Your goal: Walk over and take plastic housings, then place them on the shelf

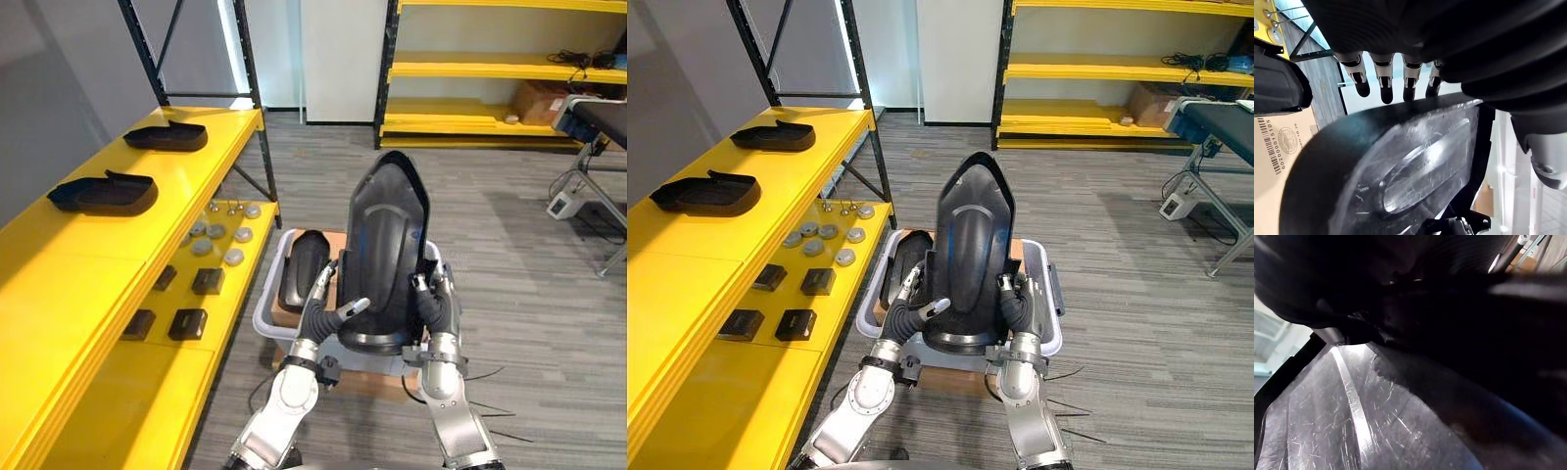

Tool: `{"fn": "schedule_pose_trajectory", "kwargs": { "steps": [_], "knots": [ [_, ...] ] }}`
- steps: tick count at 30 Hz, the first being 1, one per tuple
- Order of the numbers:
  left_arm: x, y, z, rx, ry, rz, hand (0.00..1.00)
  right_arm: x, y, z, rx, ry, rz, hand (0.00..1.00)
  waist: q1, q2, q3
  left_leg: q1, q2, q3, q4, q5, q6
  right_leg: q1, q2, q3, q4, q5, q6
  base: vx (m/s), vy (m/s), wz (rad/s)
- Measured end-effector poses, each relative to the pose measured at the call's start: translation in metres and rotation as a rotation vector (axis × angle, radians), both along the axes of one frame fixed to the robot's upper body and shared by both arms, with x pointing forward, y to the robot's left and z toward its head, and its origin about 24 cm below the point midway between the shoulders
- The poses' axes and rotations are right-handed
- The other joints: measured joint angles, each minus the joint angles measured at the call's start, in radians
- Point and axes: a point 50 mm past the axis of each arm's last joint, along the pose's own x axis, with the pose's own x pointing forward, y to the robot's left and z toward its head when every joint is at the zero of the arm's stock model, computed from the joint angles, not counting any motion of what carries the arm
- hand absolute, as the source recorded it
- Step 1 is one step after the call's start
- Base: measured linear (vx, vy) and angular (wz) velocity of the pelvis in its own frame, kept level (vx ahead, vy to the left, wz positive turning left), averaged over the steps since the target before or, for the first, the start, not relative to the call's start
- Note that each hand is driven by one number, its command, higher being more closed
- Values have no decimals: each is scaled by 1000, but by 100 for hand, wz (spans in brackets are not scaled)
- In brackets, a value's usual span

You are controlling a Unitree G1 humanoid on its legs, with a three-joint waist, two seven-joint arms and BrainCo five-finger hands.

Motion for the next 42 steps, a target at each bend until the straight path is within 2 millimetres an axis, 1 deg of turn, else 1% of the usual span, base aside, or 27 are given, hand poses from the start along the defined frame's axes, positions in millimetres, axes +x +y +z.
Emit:
{"fn": "schedule_pose_trajectory", "kwargs": {
  "steps": [3,4,7,8,13,14,15,18,20,22,23,25,26,28,29,31,32,33,34,35,36,37,38,39,41,42],
  "knots": [
    [1,3,-4,9,14,15,100,0,3,-1,17,6,16,100,1,-1,1,0,0,1,0,0,0,0,0,1,0,0,0,0,0,0],
    [1,3,-5,14,22,21,100,0,3,-1,18,7,19,0,1,-1,1,0,0,3,0,0,0,0,0,1,0,0,0,0,0,0],
    [1,4,-7,19,30,34,100,0,4,-1,27,13,32,0,1,-1,1,1,0,5,0,-1,-1,0,0,2,-1,0,0,0,0,0],
    [0,5,-12,31,52,37,100,-1,7,-1,40,15,44,0,1,-1,1,2,1,6,0,-1,-1,0,0,3,-1,0,0,0,0,0],
    [1,10,-20,50,88,60,100,-2,16,1,66,3,90,0,0,-1,1,2,1,7,0,-1,-1,0,1,4,-1,0,0,0,0,0],
    [2,12,-21,54,94,70,100,-1,18,7,90,-23,113,0,0,-1,1,2,1,7,0,-1,-1,1,0,4,-1,0,0,0,0,0],
    [2,13,-21,54,95,70,100,-1,18,8,93,-27,117,0,0,-1,1,2,1,7,0,-1,-1,1,0,4,-1,0,0,0,0,0],
    [2,13,-21,55,99,72,100,-1,23,31,195,-134,167,0,1,-2,1,2,1,7,0,-1,-1,1,0,3,-1,0,0,0,0,0],
    [2,14,-21,56,99,74,100,1,22,40,247,-175,182,0,1,-3,1,2,1,7,0,-1,-1,1,0,4,0,0,0,0,0,0],
    [2,14,-21,55,99,76,100,3,13,57,313,-264,174,0,2,-4,1,2,1,9,0,-1,-2,1,0,3,1,0,0,0,0,0],
    [2,15,-21,55,99,79,100,3,10,62,325,-288,168,0,1,-5,2,2,1,10,0,-1,-2,1,0,4,2,0,0,0,0,0],
    [4,20,-21,54,97,101,100,1,-5,81,342,-389,143,0,1,-5,2,4,2,15,0,-1,-1,3,1,9,3,0,0,0,0,-6],
    [5,22,-20,54,95,111,100,1,-9,85,342,-415,136,0,0,-6,2,4,2,16,0,-1,-1,3,1,11,4,0,0,0,0,-8],
    [9,30,-14,42,69,150,100,-4,-28,99,348,-495,83,0,0,-8,3,7,2,21,0,-2,-1,3,1,17,5,0,0,0,-1,-7],
    [10,32,-11,38,58,162,100,-5,-33,102,353,-517,62,0,0,-9,4,8,2,22,0,-2,0,3,1,18,6,0,0,-2,-2,-5],
    [14,40,0,17,11,206,100,-11,-60,109,361,-588,-43,0,-2,-14,8,13,2,23,0,-3,2,5,0,21,7,0,0,-4,-1,-4],
    [14,42,3,13,0,218,100,-13,-67,110,359,-604,-75,0,-2,-15,8,13,1,23,0,-4,2,6,0,22,7,0,0,0,0,0],
    [14,47,7,4,-17,242,100,-18,-83,112,345,-631,-148,0,-4,-17,10,14,1,23,0,-4,3,7,0,22,7,0,0,0,0,0],
    [14,49,9,0,-24,253,100,-20,-90,112,340,-641,-184,0,-5,-17,10,14,1,23,0,-5,3,6,0,23,7,0,0,0,0,0],
    [13,55,11,-4,-31,277,100,-26,-106,113,333,-662,-257,0,-10,-17,10,14,0,23,0,-5,4,6,-1,23,7,0,0,0,0,0],
    [10,62,12,-7,-34,307,100,-31,-121,111,313,-668,-331,0,-17,-17,10,14,0,23,0,-6,5,2,-1,23,6,-1,0,0,0,0],
    [9,65,11,-7,-33,321,100,-34,-128,108,302,-662,-370,0,-21,-17,10,14,0,23,0,-6,5,1,-1,23,6,-2,-1,0,0,0],
    [5,75,11,-5,-29,364,100,-44,-152,88,285,-587,-483,0,-27,-17,10,14,0,22,0,-14,5,1,0,23,5,-4,-4,0,0,0],
    [4,76,11,-5,-28,370,100,-46,-155,84,282,-568,-503,0,-27,-17,10,14,0,22,0,-14,5,1,0,24,5,-4,-4,0,0,0],
    [-1,87,11,-3,-29,417,100,-66,-180,39,299,-369,-654,0,-29,-15,12,13,0,22,0,-16,4,0,0,23,5,-6,-3,0,0,0],
    [-2,89,12,-4,-32,424,100,-72,-184,26,308,-311,-687,0,-30,-13,12,13,0,22,0,-16,4,0,0,23,5,-6,-3,0,0,0]
  ]
}}
